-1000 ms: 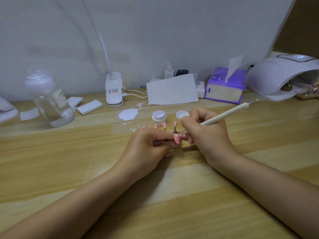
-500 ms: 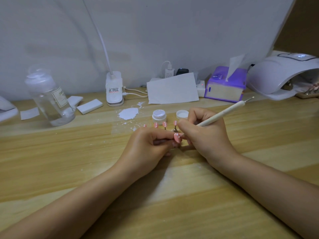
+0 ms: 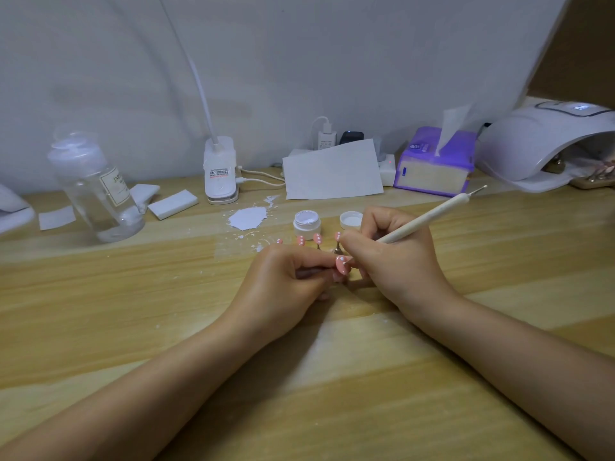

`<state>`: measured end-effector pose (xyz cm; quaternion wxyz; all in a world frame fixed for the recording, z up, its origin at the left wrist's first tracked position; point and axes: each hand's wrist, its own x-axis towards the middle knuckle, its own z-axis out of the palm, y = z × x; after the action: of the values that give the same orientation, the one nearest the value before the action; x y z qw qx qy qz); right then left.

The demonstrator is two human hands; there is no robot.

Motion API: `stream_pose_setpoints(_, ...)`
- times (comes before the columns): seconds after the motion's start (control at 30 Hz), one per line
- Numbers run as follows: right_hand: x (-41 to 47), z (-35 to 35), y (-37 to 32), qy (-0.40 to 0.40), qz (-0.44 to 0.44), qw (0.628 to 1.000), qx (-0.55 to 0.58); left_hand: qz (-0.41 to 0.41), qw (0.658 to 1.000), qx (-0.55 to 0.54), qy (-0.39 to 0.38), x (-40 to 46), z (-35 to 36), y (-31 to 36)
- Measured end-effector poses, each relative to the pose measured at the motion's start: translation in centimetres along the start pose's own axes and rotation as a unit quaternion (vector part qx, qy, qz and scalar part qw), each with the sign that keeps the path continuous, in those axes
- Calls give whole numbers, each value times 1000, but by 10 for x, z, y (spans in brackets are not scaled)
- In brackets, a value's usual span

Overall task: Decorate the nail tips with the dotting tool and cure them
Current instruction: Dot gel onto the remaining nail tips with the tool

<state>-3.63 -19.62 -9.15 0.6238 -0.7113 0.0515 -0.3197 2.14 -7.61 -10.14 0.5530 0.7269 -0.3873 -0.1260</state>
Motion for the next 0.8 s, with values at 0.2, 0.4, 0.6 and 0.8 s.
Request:
stream_pose_setpoints(0.2, -1, 0, -2, -9, 0, 1000, 1, -4, 1000, -3, -2, -1, 0, 2)
stream_pose_setpoints(0.4, -1, 1, -2, -7, -2, 1000, 2, -6, 1000, -4, -2, -1, 0, 1)
stream_pose_setpoints(0.6, -1, 1, -2, -7, -1, 1000, 1, 3, 1000, 7, -1, 0, 0, 1)
stream_pose_setpoints(0.8, 0, 1, -2, -6, 3, 1000, 8, -9, 1000, -6, 4, 0, 1, 0)
